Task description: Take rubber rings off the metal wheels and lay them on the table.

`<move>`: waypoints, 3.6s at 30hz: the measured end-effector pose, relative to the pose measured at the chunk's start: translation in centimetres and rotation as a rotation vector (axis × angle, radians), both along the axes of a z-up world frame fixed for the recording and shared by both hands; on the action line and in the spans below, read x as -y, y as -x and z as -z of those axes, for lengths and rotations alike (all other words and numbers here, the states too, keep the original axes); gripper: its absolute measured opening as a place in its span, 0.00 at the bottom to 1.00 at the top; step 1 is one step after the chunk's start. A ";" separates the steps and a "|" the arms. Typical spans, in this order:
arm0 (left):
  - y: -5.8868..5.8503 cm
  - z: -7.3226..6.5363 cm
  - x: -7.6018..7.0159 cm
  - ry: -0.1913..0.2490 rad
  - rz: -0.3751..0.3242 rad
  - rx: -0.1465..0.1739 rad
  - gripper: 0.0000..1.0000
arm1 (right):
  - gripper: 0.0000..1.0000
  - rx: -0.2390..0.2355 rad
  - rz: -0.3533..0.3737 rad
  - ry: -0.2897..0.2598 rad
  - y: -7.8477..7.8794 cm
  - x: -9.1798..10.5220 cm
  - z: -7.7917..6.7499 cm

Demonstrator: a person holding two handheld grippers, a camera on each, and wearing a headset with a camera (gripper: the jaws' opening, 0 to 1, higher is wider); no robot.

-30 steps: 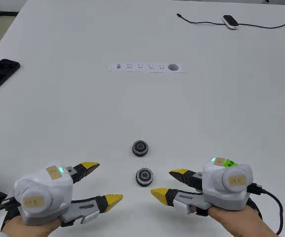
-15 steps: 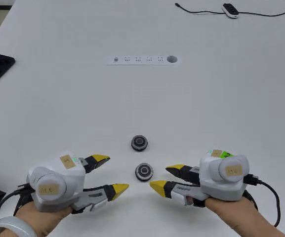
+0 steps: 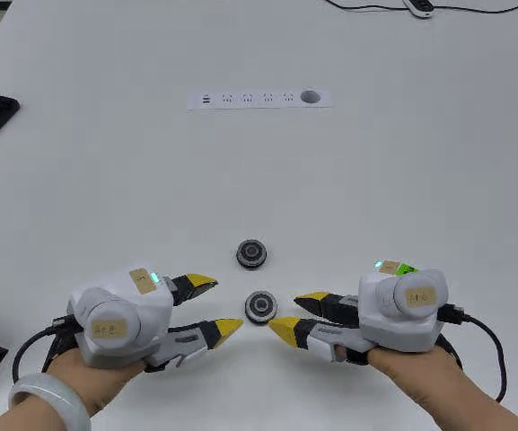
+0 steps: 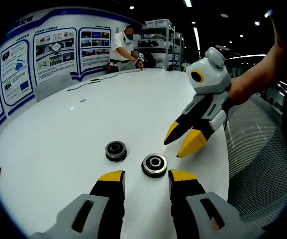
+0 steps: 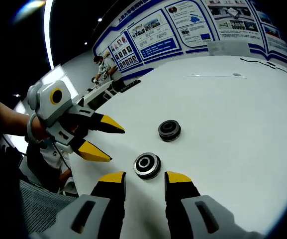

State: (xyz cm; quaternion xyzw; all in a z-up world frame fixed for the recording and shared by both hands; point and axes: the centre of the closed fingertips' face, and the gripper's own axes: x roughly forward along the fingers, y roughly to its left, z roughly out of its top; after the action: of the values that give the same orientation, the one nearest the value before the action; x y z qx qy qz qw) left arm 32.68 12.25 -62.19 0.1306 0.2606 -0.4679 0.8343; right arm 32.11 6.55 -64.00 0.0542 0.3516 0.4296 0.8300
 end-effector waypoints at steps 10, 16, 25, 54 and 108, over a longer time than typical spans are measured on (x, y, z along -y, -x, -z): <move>-0.5 0.4 1.5 -0.029 0.050 0.005 0.27 | 0.31 -0.027 0.020 -0.020 0.0 0.1 0.4; -0.5 0.7 2.3 -0.061 0.093 0.006 0.21 | 0.31 -0.044 0.041 -0.043 -0.2 0.1 0.5; -0.6 1.2 3.3 -0.097 0.153 0.013 0.18 | 0.31 -0.055 0.062 -0.067 -0.6 0.1 0.4; -0.6 3.0 4.3 -0.175 0.247 0.011 0.14 | 0.32 -0.112 0.112 -0.154 -1.2 -0.4 0.4; -0.6 3.0 4.1 -0.122 0.224 0.013 0.12 | 0.42 -0.363 0.130 -0.334 -1.6 -2.1 0.4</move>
State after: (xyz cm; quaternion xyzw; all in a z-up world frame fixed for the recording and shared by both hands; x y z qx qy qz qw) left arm 33.30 8.15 -65.23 0.2123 0.2671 -0.5406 0.7690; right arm 33.70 8.65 -64.36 0.2893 0.4146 0.4110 0.7587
